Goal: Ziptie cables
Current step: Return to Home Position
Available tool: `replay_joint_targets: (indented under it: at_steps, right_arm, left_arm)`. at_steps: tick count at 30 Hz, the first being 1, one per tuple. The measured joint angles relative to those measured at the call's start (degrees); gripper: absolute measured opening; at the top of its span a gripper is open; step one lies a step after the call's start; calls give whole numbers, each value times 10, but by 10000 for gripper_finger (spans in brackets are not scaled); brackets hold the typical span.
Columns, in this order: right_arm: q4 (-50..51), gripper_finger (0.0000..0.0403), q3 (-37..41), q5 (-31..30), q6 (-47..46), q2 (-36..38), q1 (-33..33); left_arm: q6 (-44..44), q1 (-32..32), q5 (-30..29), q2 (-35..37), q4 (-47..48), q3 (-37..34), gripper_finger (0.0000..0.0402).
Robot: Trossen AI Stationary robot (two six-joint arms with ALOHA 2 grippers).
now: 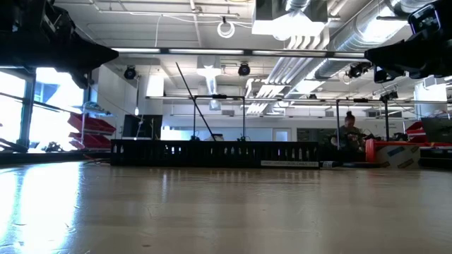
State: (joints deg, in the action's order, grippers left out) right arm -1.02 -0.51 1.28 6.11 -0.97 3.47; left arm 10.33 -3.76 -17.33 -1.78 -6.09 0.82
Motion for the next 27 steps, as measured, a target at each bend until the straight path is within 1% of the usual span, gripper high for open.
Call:
replay_joint_targets:
  at_steps: [6, 27]
  right_arm:
    - [0, 0, 0, 1, -1, 0, 0]
    - [0, 0, 0, 2, -1, 0, 0]
  left_arm:
    - [0, -1, 2, -10, 8, 0, 0]
    - [0, -1, 2, -9, 7, 0, 0]
